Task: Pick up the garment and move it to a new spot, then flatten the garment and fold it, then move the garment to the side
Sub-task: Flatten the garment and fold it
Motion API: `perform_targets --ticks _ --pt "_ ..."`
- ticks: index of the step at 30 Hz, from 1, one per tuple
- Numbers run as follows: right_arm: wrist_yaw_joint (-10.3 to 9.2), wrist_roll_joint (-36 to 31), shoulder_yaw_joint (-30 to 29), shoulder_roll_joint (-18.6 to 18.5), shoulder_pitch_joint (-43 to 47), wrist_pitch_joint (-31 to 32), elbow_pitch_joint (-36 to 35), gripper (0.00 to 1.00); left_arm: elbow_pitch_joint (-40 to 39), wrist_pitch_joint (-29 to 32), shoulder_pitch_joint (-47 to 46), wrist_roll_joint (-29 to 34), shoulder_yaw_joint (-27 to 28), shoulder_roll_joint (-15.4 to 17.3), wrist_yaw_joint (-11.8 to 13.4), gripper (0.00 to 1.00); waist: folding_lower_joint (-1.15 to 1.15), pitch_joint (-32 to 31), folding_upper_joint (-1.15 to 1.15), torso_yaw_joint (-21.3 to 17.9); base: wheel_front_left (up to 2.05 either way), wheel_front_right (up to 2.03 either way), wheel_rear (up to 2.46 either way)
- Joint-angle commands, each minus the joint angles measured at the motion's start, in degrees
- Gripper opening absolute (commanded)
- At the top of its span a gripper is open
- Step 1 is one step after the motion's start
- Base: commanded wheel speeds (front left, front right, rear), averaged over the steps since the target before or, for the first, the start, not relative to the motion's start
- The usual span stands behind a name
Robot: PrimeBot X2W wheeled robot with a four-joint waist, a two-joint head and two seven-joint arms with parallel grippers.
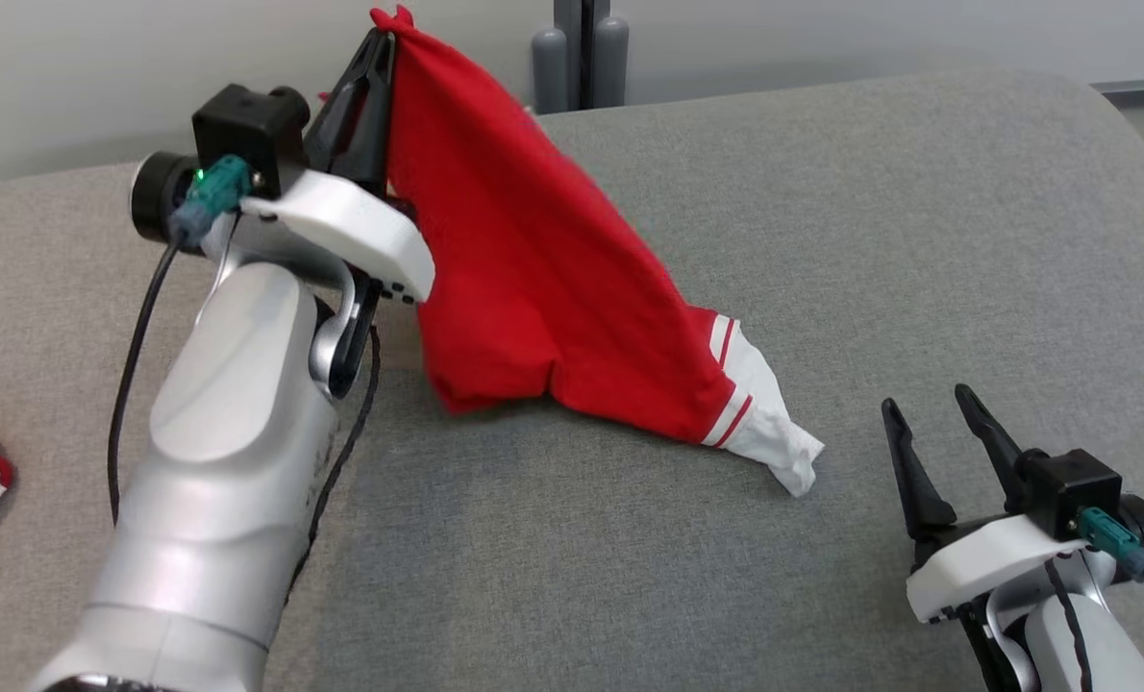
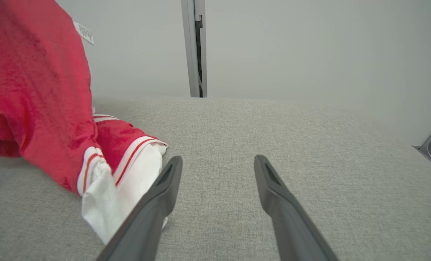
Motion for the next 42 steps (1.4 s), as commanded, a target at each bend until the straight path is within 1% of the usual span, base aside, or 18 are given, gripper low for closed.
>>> perform_targets --ticks 1,4,8,13,18,19,20,21,24,26,28,32,35,38,42 --pt "-0.01 0.25 -0.25 -0.03 0.68 -0.01 0.16 1.0 -0.62 -0.1 1.96 0.04 0.49 0.54 0.34 0.0 0.0 -1.06 0.0 0.86 0.0 0.0 0.0" --pt "-0.01 0.43 -1.15 0.15 1.91 -0.01 0.32 1.0 -8.18 -0.11 7.95 0.81 2.27 0.45 0.2 0.0 0.0 -2.56 0.0 2.78 0.0 0.0 0.0" --pt "-0.01 0.36 -1.68 0.16 3.19 0.0 0.37 1.0 -11.53 -0.12 18.77 1.42 4.45 0.44 0.28 0.0 0.0 -3.86 0.0 5.8 0.0 0.0 0.0" --pt "-0.01 0.21 -1.18 0.31 3.41 0.0 0.6 1.0 -7.6 -0.13 29.97 1.91 6.76 0.68 0.42 0.0 0.0 -4.58 0.0 8.32 0.0 0.0 0.0" --pt "-0.01 0.16 -0.49 0.23 3.58 0.0 0.86 1.0 -1.4 -0.14 35.99 0.91 9.29 0.59 1.09 0.0 0.0 -5.2 0.0 9.22 0.0 0.0 0.0" --pt "-0.01 0.17 -0.37 0.19 3.7 0.0 0.89 1.0 -0.4 -0.13 36.66 0.76 10.0 0.62 1.4 0.45 0.0 -5.31 0.0 9.26 0.0 0.0 0.0" --pt "-0.01 0.27 -0.24 0.07 3.79 0.0 0.98 1.0 0.83 -0.13 37.28 0.93 10.39 0.56 1.76 0.97 0.0 -5.43 0.0 9.25 0.0 0.0 0.0" --pt "-0.01 0.37 -0.06 -0.07 3.87 0.0 1.06 1.0 1.52 -0.14 37.62 0.77 10.98 0.53 2.26 1.0 0.0 -5.54 0.0 9.22 0.0 0.0 0.0" --pt "-0.01 0.77 0.45 -0.18 3.9 0.0 1.22 1.0 2.94 -0.14 37.54 1.45 12.33 0.54 4.17 1.0 0.0 -5.57 0.0 8.87 0.0 0.0 0.0" --pt "-0.01 0.96 0.73 -0.18 3.85 0.0 1.27 1.0 2.36 -0.14 36.62 2.21 13.25 0.51 5.51 1.0 0.0 -5.31 0.0 8.51 0.0 0.0 0.0" --pt "-0.01 1.01 0.75 -0.19 3.69 0.0 1.26 1.0 0.35 -0.14 35.22 3.3 13.91 0.57 6.03 1.0 0.0 -4.99 0.0 8.18 0.0 0.0 0.0" --pt "-0.01 0.99 0.84 -0.04 3.32 0.0 1.11 1.0 -2.57 -0.13 32.62 4.61 13.38 0.5 4.3 1.0 0.0 -4.11 0.0 7.46 0.0 0.0 0.0" --pt "-0.01 0.88 1.26 0.16 2.54 0.0 1.06 1.0 -2.38 -0.14 28.67 4.87 11.88 0.41 2.76 1.0 0.0 -3.26 0.0 6.55 0.0 0.0 0.0" --pt "-0.01 0.89 1.79 0.33 2.0 0.0 0.91 1.0 0.73 -0.13 25.08 3.54 9.61 0.37 1.49 1.0 0.0 -2.33 0.0 5.53 0.0 0.0 0.0" --pt "-0.01 0.99 2.1 0.44 1.07 0.0 1.08 1.0 6.24 0.47 19.39 0.98 6.31 0.4 0.95 1.0 0.0 -1.06 0.0 4.05 0.0 0.0 0.0"
